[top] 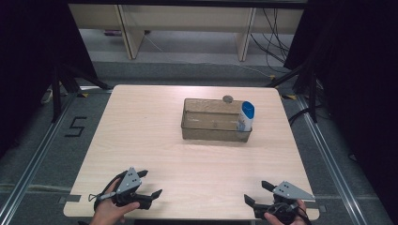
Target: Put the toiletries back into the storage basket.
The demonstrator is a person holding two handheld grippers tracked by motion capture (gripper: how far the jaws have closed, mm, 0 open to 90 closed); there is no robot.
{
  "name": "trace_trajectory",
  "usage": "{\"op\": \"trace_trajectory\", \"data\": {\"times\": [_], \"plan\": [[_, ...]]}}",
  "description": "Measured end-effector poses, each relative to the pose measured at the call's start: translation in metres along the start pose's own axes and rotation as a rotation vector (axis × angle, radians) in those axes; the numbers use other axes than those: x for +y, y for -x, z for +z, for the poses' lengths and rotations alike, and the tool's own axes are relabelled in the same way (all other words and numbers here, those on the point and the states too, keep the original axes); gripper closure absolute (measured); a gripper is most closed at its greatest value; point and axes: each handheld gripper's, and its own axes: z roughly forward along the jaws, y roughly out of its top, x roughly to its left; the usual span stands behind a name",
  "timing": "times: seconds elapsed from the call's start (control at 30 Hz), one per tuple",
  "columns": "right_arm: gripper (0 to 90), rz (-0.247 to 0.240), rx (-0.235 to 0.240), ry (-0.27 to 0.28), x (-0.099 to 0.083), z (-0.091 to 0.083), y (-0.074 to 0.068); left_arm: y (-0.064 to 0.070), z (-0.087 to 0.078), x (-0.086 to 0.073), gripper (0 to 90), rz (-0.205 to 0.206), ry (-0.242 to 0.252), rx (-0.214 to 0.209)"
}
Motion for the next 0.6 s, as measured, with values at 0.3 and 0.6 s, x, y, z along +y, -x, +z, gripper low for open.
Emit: {"op": "trace_trajectory", "data": {"times": [0.3, 0.6], "plan": [[15.7, -0.065, -0.022, -0.028, -0.0031, -0.0017, -0.0042, -0.0001, -0.001, -0.0002, 14.6, 0.002, 0.002, 0.006], [15.7, -0.037, -0.016, -0.04, -0.0058, -0.0046, -0.0058, 0.0001, -0.0004, -0.0007, 14.6, -0.003, 0.003, 0.005]]}}
